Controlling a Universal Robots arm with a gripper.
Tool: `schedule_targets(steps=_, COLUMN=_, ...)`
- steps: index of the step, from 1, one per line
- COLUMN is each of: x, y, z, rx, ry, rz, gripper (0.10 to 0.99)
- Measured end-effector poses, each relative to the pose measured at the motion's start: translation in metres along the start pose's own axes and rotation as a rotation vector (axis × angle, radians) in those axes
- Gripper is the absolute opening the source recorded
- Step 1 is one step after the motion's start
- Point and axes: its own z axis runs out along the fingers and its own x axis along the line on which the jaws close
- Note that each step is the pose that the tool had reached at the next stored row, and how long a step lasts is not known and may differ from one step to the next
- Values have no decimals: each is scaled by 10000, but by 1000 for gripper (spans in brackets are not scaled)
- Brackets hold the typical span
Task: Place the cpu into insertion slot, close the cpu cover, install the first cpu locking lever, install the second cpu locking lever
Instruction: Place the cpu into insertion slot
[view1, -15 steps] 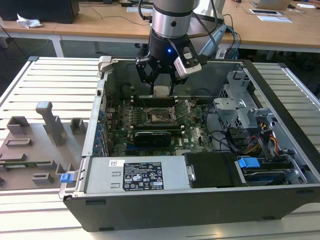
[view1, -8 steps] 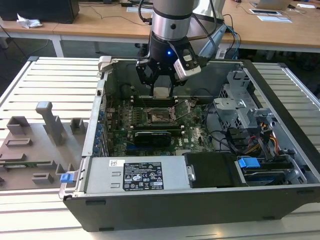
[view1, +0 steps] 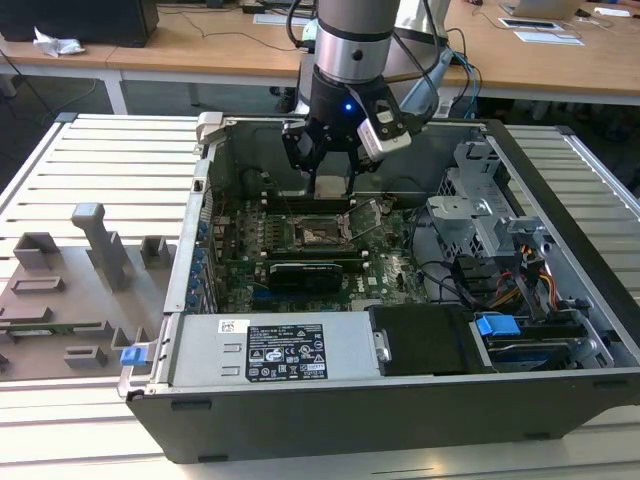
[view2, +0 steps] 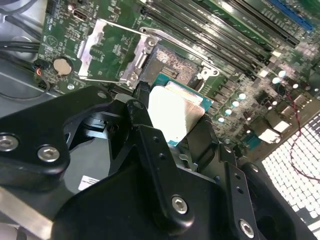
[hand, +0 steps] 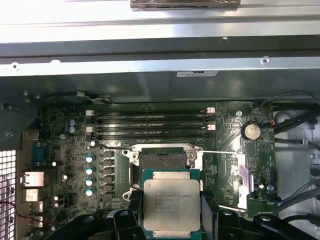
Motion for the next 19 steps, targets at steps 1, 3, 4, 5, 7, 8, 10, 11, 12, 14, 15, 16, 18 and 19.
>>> schedule_targets(steps=1, x=-10, y=4, z=9, rx=12, ry=0, rz=-1, gripper=545)
schedule_targets(steps=3, x=-22, y=7, z=39, rx=23, ry=-1, rz=-1, gripper=545)
schedule_targets(steps=4, x=-26, y=8, z=51, rx=25, ry=-1, rz=0, gripper=545)
schedule_targets(steps=5, x=-35, y=8, z=70, rx=28, ry=-1, rz=0, gripper=545)
schedule_targets(steps=7, x=-62, y=9, z=120, rx=35, ry=-1, rz=0, gripper=545)
schedule_targets(steps=8, x=-66, y=8, z=133, rx=36, ry=-1, rz=0, gripper=545)
schedule_targets(steps=10, x=-67, y=7, z=146, rx=36, ry=-1, rz=1, gripper=545)
schedule_targets(steps=11, x=-67, y=7, z=145, rx=40, ry=0, rz=1, gripper=545)
schedule_targets(steps=12, x=-68, y=7, z=146, rx=40, ry=1, rz=0, gripper=545)
schedule_targets(steps=14, x=-68, y=7, z=147, rx=37, ry=-1, rz=0, gripper=545)
schedule_targets(steps=15, x=-68, y=7, z=147, rx=37, ry=-1, rz=0, gripper=545)
schedule_targets(steps=16, x=-68, y=7, z=147, rx=38, ry=-1, rz=0, gripper=545)
schedule_targets(steps=18, x=-68, y=7, z=147, rx=38, ry=-1, rz=0, gripper=545)
schedule_targets(steps=19, x=-68, y=7, z=147, rx=39, ry=-1, rz=0, gripper=545)
